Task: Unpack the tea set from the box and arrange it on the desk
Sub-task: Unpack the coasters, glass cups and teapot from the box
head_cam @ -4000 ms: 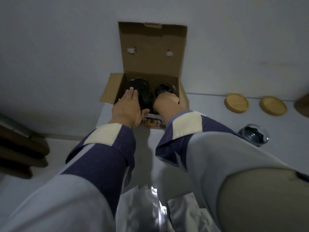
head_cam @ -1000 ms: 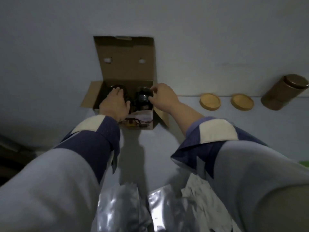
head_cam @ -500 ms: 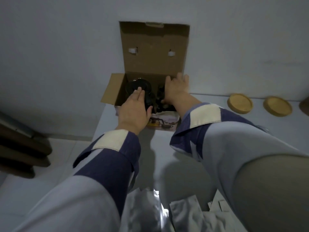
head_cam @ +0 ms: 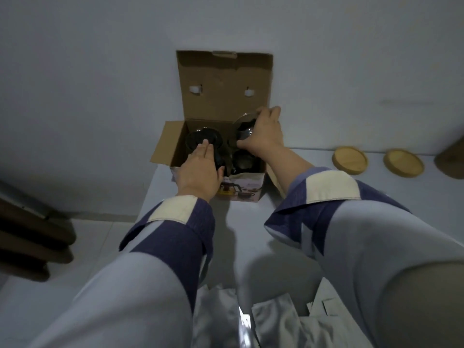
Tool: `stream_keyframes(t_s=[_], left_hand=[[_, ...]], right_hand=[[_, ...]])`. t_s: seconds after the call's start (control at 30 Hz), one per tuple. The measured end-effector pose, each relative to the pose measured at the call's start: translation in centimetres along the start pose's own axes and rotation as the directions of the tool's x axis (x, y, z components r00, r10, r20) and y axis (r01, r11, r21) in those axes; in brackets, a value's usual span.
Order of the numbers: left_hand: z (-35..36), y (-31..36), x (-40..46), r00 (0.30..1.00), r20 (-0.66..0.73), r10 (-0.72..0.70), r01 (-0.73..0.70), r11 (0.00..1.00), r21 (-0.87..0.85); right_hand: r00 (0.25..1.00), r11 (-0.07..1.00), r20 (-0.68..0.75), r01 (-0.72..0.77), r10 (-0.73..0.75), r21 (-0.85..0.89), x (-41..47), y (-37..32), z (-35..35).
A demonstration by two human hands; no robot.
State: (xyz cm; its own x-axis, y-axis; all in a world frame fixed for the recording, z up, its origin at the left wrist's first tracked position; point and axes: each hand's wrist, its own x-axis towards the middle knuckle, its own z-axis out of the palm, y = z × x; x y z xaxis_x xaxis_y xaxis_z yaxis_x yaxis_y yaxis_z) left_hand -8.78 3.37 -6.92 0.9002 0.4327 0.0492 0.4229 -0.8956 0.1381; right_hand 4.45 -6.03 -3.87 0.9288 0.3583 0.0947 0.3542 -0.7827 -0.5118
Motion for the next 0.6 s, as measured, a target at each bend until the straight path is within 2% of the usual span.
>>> stream_keyframes(t_s=[0.1,0.17,0.23,0.33,0.43,0.6], left_hand=[[-1.1,0.7,0.2,0.999,0.046,-0.009,0.006,0.998,0.068],[-2.1,2.0,0.2,1.0,0.018,-0.001,0.0,0.998,0.063],[-2.6,4.1,-0.1,0.998,-0.05,0.049,-0.047,0.998,0.044],[-2.5,8.0,-0.8,0.985,-0.046,0.166,-0.164,0.986,0.037],[-1.1,12.2,-2.0,0.97,0.015,0.241,-0.242,0.969,0.051],[2.6,18.7,-4.9,0.944,0.193,0.267,-0.276,0.961,0.021]], right_hand=[[0.998,0.991,-0.053,-0.016,0.023,0.133,-0.5,1.6,-2.1],[0.995,0.98,-0.075,-0.042,0.058,0.195,-1.0,3.1,-3.7],[0.991,0.969,-0.092,-0.072,0.096,0.237,-1.7,4.9,-5.1],[0.985,0.963,-0.113,-0.103,0.134,0.248,-3.1,8.2,-7.2],[0.978,0.959,-0.129,-0.125,0.162,0.253,-4.9,12.3,-9.2],[0.962,0.945,-0.129,-0.201,0.24,0.258,-7.7,19.1,-12.2]])
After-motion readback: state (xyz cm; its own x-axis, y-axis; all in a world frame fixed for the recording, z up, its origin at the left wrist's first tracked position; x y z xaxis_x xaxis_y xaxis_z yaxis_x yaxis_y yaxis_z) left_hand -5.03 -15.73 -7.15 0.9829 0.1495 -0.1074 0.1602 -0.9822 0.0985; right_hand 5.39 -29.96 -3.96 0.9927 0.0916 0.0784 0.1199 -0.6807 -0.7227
